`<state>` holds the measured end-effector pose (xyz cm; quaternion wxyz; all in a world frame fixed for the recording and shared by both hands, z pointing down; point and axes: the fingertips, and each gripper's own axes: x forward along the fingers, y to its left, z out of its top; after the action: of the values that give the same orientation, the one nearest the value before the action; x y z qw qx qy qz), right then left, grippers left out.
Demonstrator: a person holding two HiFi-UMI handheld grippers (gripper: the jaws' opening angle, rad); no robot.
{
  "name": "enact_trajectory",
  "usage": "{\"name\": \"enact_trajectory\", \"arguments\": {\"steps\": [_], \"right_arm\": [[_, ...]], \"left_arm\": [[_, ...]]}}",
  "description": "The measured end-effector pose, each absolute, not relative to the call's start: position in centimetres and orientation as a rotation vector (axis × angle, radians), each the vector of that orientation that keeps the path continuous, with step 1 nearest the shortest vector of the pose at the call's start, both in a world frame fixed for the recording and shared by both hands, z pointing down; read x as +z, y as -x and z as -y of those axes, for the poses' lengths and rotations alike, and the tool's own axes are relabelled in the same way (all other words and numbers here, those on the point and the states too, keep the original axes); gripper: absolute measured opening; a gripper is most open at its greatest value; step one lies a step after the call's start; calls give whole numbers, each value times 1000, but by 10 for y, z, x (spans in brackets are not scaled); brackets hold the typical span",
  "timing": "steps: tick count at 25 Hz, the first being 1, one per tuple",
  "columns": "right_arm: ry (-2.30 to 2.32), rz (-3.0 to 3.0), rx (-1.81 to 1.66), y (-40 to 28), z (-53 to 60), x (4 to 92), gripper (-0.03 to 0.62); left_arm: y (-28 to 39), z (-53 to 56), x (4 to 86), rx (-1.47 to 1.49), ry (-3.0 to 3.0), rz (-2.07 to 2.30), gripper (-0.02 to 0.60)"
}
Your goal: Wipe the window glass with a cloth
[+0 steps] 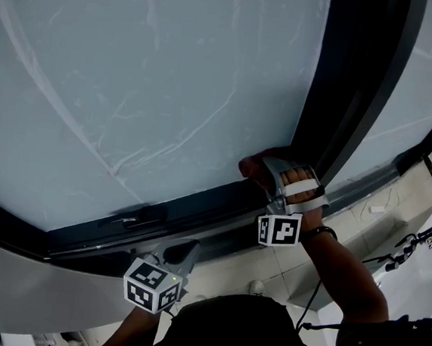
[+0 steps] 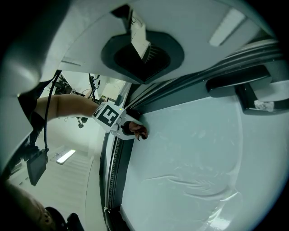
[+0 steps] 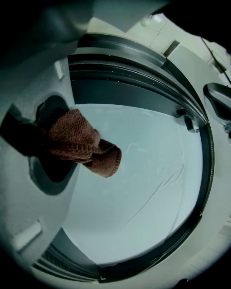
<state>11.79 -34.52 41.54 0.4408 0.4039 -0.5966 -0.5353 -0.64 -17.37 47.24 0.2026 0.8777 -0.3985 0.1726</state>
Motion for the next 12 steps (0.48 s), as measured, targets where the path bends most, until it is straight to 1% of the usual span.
{"name": "enact_trajectory", "arguments": {"steps": [12], "right_arm": [[-921, 1471, -1272, -120, 346, 458, 106]], "left_arm": [[10, 172, 476, 476, -2438, 1119, 17]]}}
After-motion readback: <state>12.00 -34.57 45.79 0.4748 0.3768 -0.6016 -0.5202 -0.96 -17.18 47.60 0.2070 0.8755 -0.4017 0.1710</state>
